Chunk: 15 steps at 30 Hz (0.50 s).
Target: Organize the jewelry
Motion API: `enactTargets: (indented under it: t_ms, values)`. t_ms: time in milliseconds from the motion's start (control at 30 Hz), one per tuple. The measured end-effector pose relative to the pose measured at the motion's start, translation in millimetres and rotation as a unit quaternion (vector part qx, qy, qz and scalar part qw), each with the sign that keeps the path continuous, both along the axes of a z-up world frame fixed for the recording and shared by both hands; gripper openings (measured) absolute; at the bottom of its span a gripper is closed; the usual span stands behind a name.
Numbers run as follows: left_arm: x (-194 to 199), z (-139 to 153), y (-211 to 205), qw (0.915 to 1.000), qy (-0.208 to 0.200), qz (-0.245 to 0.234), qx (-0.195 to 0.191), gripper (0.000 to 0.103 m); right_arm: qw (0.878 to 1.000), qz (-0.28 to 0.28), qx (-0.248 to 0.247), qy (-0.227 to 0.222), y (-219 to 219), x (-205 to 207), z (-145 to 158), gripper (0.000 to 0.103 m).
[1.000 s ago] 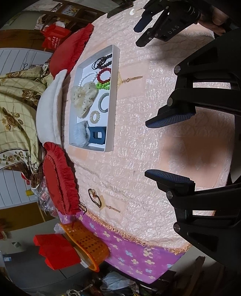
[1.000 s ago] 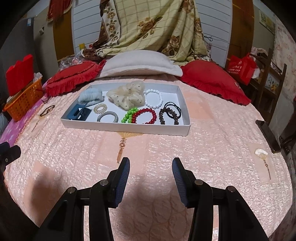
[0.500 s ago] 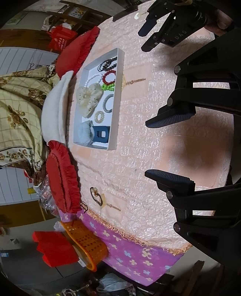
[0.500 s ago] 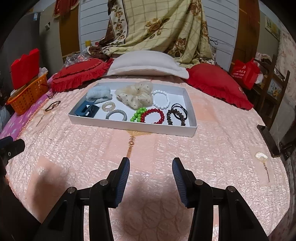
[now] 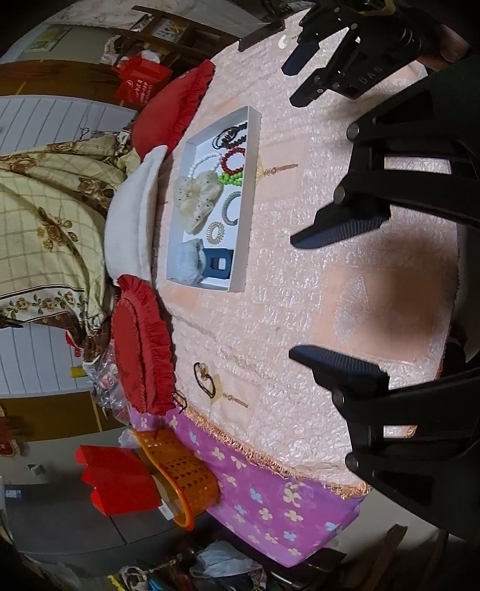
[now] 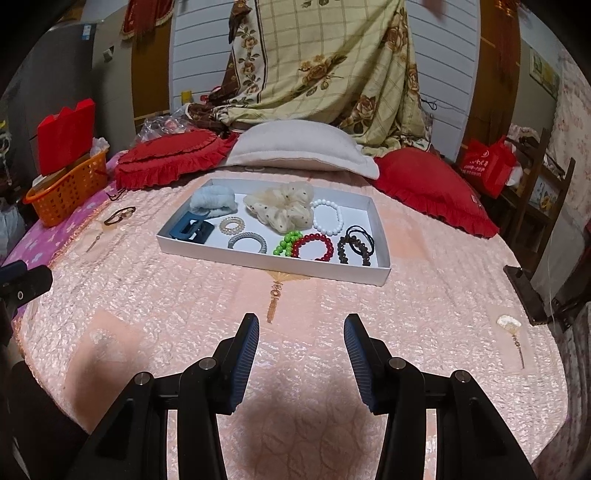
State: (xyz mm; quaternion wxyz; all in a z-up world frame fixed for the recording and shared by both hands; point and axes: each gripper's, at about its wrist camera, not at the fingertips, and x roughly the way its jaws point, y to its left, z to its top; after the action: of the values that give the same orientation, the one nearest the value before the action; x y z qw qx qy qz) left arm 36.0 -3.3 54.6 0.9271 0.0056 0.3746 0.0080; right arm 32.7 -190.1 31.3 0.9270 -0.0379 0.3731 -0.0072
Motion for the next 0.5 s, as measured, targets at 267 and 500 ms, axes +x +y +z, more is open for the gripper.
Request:
enactTargets:
  t_ms: [267, 500]
  values:
    - [-14, 14, 2, 0.9993, -0.037, 0.006, 0.004, 0.059, 1.000, -0.005, 0.002, -0.016, -2, -9, 9, 0.046]
    - [-30, 27, 6, 0.9951, -0.092, 0.032, 0.014, 0.064, 0.999, -0.020, 0.019, -0.028, -13, -15, 14, 0.048]
